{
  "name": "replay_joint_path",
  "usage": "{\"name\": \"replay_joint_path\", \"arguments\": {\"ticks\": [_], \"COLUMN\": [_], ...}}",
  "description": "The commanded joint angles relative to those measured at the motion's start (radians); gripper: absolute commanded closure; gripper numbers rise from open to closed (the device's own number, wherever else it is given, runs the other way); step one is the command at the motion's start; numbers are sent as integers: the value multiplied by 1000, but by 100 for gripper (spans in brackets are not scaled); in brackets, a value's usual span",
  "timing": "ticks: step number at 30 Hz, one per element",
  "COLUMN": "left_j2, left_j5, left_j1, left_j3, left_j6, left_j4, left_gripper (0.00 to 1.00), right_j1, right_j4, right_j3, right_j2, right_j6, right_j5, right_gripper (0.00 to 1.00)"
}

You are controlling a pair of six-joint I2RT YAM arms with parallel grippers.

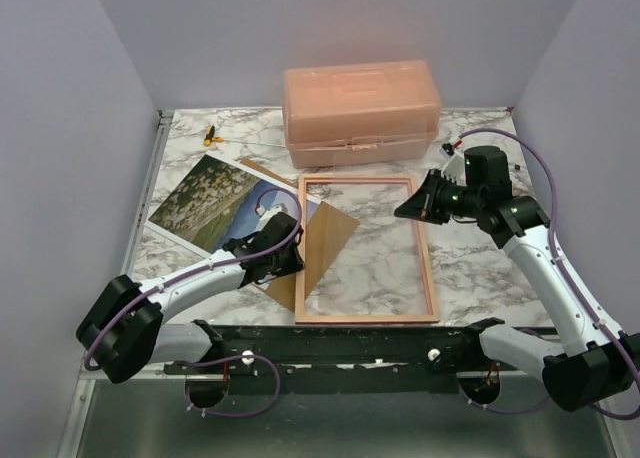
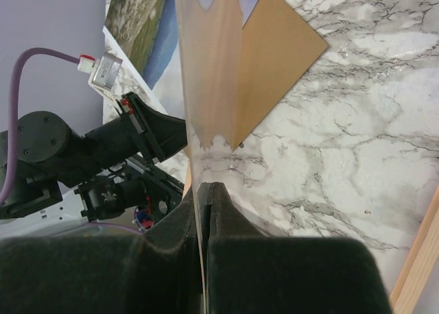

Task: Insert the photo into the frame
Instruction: Move the photo frame to the center of the board.

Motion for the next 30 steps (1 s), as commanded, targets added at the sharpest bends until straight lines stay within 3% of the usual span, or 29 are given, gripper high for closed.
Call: {"name": "replay_joint_path", "arguments": {"ticks": [1,4,13,18,20,30], "left_j2": [8,40,66,57,49,-45], "left_j5": [-42,-54,-92,-69,-59,35], "left_j1": [3,4,4,4,3,39], "left_j3": [20,43,58,48,44,-28], "left_j6": [-3,25,130,158,163,165], "left_j4": [9,-20,-42,-18,-12,61], "left_gripper": [100,99,73,47,42,42], "right_j1": [2,2,2,2,2,2], "right_j4": [44,49,54,53,53,55], "right_j3": [-9,-11,-4,8,11,6], "right_j2": [-20,-18,-17,-13,-13,-1], "right_j6": [13,19,21,23,23,24], "right_j5": [-31,-37,-49,-57,-58,-77], "right_gripper": [100,100,99,99,99,100]}}
